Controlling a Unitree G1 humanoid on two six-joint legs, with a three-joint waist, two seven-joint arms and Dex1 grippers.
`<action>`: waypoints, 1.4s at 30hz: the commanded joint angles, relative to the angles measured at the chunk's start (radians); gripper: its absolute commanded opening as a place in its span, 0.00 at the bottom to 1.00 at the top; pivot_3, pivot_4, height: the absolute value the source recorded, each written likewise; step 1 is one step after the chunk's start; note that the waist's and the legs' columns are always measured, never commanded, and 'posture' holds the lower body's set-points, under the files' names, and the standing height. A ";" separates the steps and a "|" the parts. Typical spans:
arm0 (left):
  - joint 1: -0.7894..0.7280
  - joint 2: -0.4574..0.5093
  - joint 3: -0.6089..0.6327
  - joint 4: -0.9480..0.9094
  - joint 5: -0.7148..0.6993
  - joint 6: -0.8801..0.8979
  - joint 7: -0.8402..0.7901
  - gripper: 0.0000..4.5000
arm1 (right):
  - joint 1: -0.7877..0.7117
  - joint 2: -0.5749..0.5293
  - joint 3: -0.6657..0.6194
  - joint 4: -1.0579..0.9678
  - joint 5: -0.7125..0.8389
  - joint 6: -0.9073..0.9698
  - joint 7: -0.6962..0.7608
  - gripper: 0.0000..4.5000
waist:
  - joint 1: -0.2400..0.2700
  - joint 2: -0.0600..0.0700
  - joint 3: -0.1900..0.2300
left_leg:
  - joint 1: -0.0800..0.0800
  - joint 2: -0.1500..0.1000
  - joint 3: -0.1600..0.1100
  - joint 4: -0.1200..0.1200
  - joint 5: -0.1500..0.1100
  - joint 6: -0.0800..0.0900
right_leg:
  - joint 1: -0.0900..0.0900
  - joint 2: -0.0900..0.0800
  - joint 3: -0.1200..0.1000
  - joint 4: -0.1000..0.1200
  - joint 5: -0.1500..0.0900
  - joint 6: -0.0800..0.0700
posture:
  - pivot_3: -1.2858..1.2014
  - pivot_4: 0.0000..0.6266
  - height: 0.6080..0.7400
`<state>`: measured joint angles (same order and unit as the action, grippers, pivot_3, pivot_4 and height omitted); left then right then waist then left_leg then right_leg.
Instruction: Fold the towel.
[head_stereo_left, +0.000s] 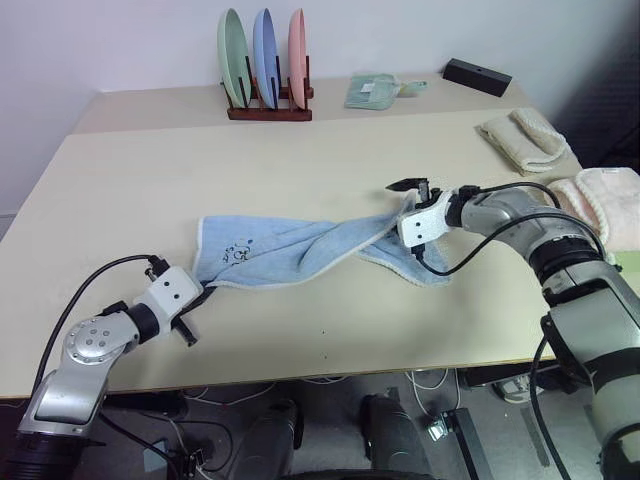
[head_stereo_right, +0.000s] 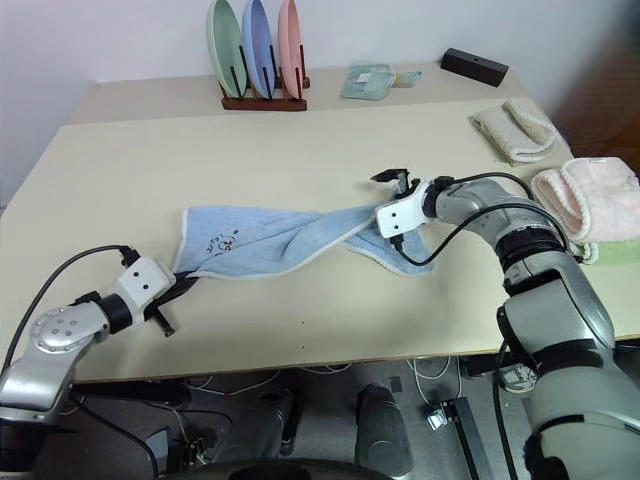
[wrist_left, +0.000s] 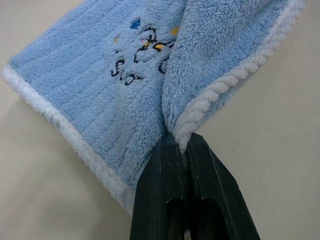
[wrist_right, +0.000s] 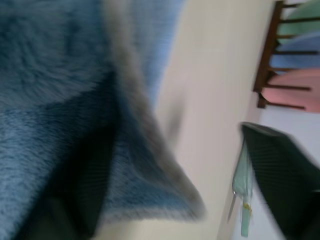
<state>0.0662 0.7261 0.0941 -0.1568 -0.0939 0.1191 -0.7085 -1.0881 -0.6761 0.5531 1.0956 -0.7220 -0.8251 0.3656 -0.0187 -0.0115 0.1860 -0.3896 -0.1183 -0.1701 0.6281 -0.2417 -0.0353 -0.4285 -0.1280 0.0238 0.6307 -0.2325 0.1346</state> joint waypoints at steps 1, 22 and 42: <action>0.011 -0.001 0.002 -0.029 0.004 0.001 0.001 0.00 | -0.056 -0.005 0.004 0.042 -0.024 -0.004 -0.055 0.48 | 0.000 0.000 0.000 | 0.000 0.000 0.000 0.000 0.000 0.000 | 0.000 0.000 0.000 0.000 0.000 0.000 | 0.52 0.24 0.99; -0.871 0.034 0.147 0.541 -0.012 -0.085 0.228 0.00 | -0.363 -0.101 -0.132 0.049 0.057 0.196 -0.147 0.01 | -0.006 -0.001 0.004 | -0.006 0.006 0.000 0.000 0.007 -0.012 | -0.008 0.009 0.000 0.000 0.008 -0.006 | 0.52 0.24 0.99; 0.219 0.190 0.461 -0.262 -0.319 0.390 -0.199 0.00 | 0.580 -0.396 -0.369 -1.078 0.890 0.729 0.881 0.01 | -0.029 0.002 0.005 | -0.001 0.016 0.014 0.000 -0.004 -0.001 | -0.010 0.009 0.002 0.000 0.008 -0.007 | 0.52 0.24 0.99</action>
<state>0.2659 0.8942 0.4651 -0.3728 -0.3776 0.4467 -0.8934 -0.5199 -1.0284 0.2498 0.1009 0.0965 -0.1859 1.1974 -0.0481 -0.0094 0.1909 -0.3904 -0.1018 -0.1554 0.6296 -0.2455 -0.0367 -0.4373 -0.1187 0.0255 0.6304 -0.2242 0.1278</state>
